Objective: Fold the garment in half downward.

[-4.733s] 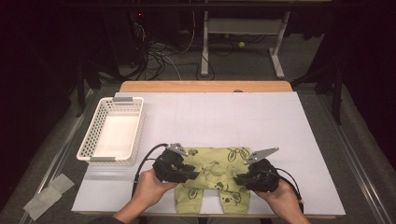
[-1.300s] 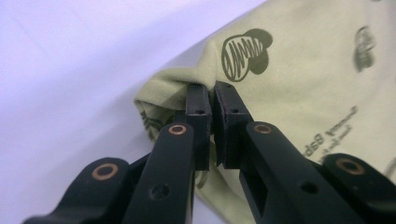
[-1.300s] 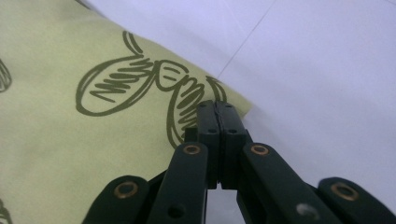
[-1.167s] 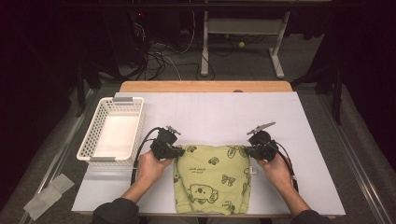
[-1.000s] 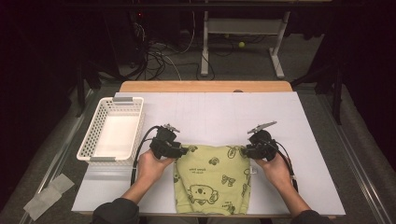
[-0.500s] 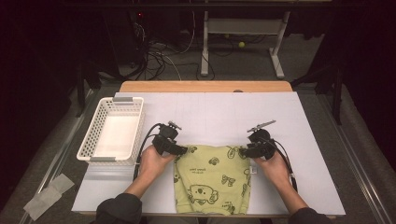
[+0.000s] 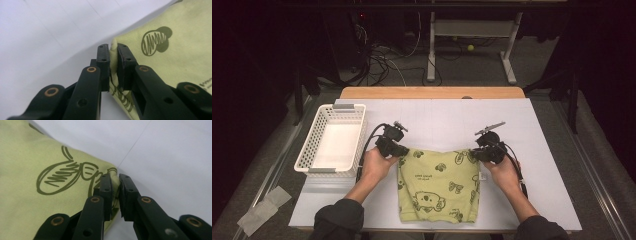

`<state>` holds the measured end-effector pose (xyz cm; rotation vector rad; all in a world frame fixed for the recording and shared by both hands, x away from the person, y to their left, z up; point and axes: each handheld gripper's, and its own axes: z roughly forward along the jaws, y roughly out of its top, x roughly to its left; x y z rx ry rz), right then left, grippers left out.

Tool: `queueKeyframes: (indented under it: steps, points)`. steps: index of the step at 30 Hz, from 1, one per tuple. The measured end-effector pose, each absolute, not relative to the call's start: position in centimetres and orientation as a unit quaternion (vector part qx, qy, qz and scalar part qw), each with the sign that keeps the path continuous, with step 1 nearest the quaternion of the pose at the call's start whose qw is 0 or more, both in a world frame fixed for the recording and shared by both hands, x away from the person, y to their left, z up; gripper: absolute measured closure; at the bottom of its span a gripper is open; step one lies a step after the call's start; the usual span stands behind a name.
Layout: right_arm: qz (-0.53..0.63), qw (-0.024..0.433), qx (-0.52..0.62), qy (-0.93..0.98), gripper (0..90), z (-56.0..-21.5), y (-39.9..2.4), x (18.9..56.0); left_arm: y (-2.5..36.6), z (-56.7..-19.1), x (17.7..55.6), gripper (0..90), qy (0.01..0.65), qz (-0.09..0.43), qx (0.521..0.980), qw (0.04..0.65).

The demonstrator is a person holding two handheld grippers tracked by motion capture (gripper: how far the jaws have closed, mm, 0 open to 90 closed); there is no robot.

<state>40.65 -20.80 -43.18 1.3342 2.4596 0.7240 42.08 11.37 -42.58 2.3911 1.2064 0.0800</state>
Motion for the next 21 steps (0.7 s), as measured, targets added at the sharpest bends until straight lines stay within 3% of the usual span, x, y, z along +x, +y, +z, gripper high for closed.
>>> queueKeyframes:
  steps: [12, 21]
  points:
    - [0.24, 0.15, 0.476, 0.833, 82.7, -42.2, -20.4, 43.9, 11.9, -41.9, 45.9, 77.8, 0.48, 0.038, 0.847, 0.226]
    - [0.247, 0.144, 0.49, 0.824, 82.2, -43.0, -19.7, 45.9, 12.4, -42.1, 48.0, 77.6, 0.507, 0.041, 0.834, 0.212]
